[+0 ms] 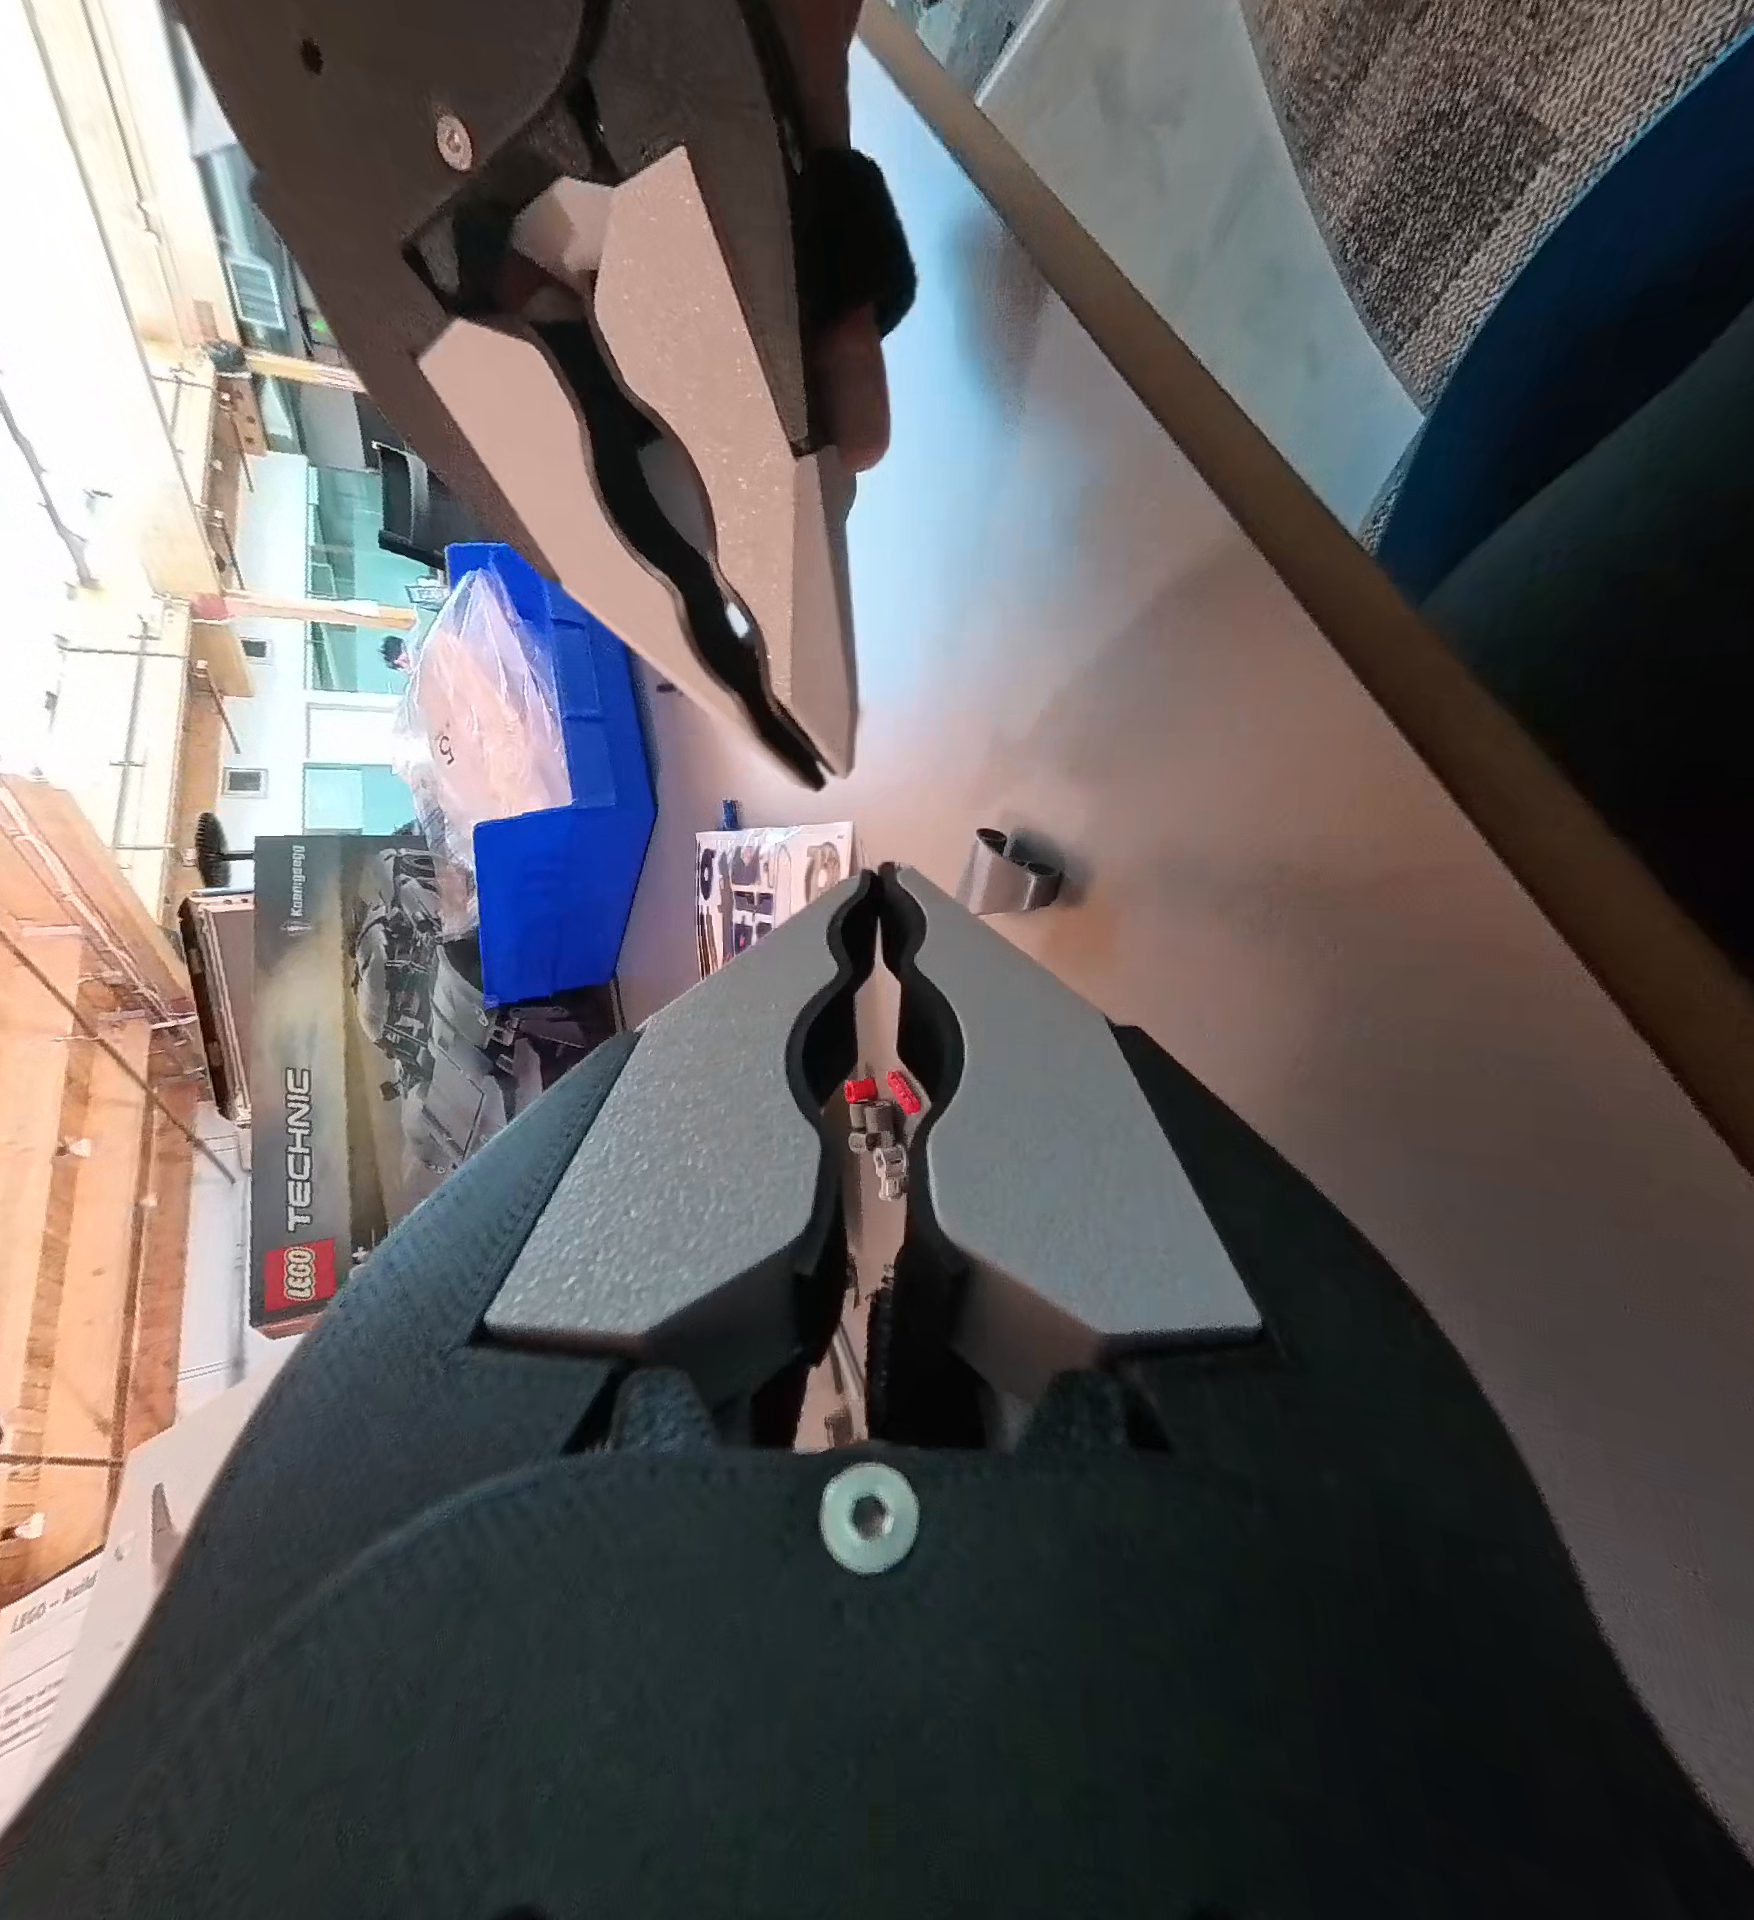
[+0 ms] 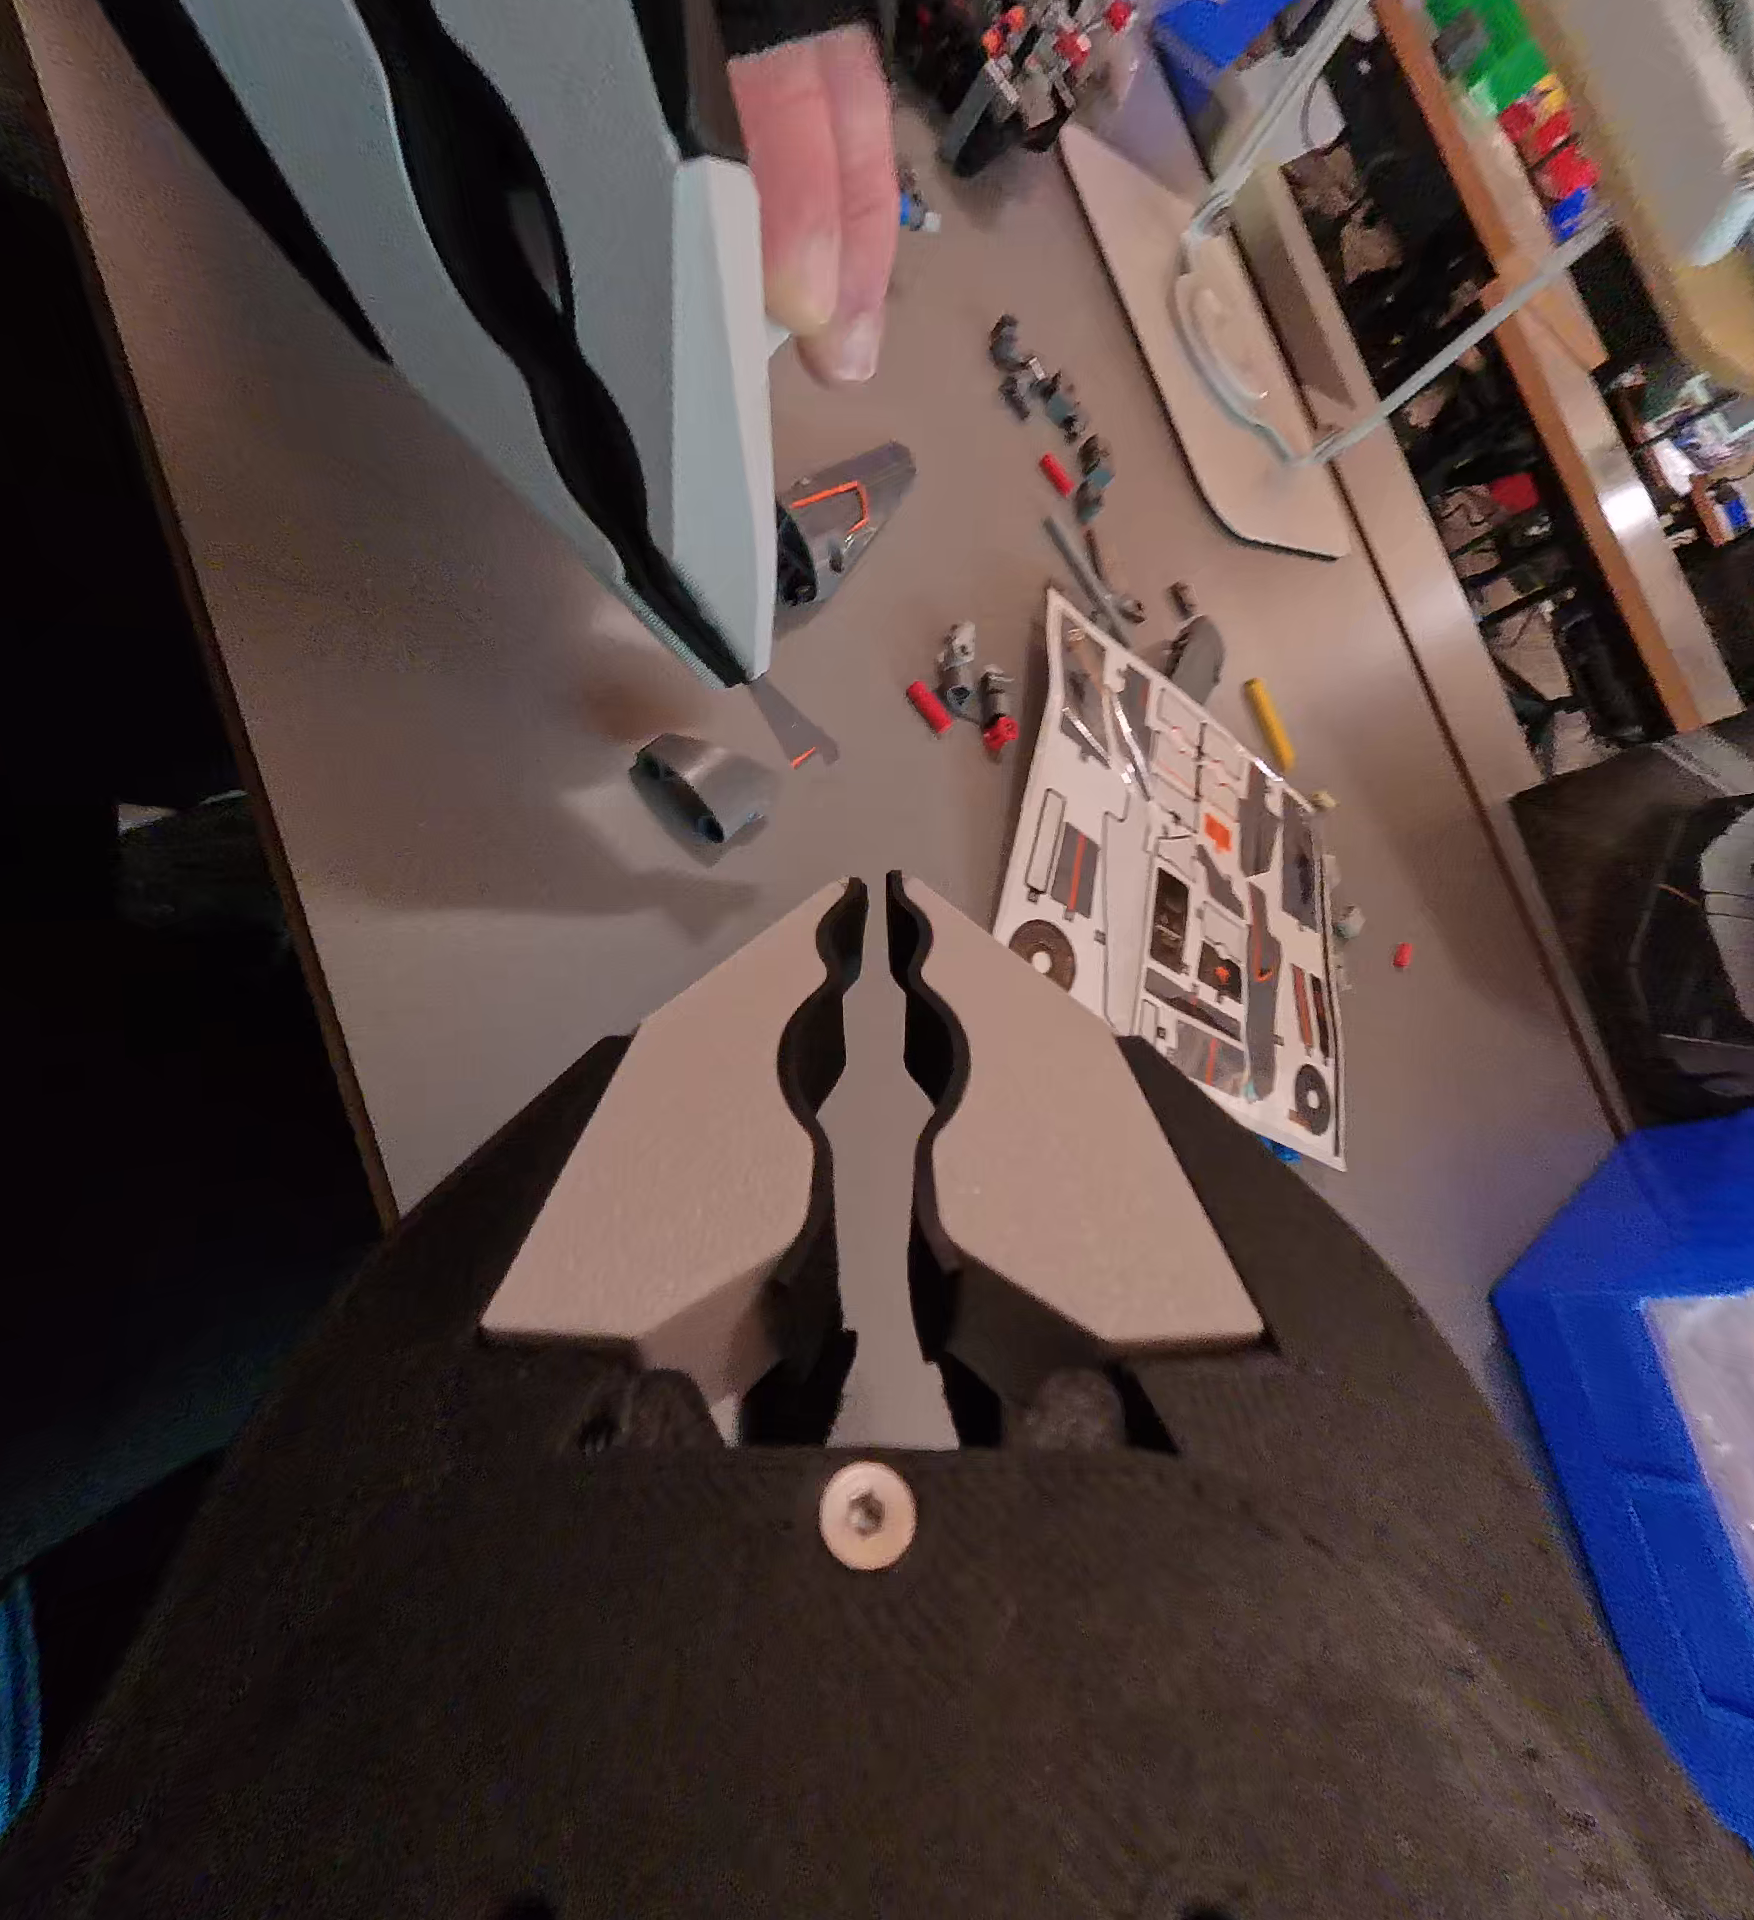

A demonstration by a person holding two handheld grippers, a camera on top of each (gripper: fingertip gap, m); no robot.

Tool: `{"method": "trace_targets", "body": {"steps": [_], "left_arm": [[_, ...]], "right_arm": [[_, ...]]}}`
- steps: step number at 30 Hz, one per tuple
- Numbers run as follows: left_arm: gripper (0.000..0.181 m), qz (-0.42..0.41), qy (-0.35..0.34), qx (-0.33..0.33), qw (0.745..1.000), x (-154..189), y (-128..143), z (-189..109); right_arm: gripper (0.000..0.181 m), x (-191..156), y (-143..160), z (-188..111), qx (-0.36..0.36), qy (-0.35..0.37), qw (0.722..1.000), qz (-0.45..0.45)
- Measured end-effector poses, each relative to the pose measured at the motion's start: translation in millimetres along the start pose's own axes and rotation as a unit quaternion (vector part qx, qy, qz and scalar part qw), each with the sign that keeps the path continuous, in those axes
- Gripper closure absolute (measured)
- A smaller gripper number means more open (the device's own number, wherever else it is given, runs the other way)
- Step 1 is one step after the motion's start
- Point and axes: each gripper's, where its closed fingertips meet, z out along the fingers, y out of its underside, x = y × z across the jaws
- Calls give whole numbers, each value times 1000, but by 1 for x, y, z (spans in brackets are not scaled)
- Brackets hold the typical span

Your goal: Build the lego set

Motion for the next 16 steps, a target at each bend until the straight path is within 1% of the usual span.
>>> {"method": "trace_targets", "body": {"steps": [3,6,16], "left_arm": [[181,11,8,-10,1000,5,1,2],[181,20,13,-18,1000,8,1,4],[181,28,27,-30,999,15,-1,7]], "right_arm": [[180,-9,7,7,-15,-17,1000,-10],[181,-16,9,12,-14,-30,999,-13],[180,-25,5,15,-3,-35,999,-17]]}}
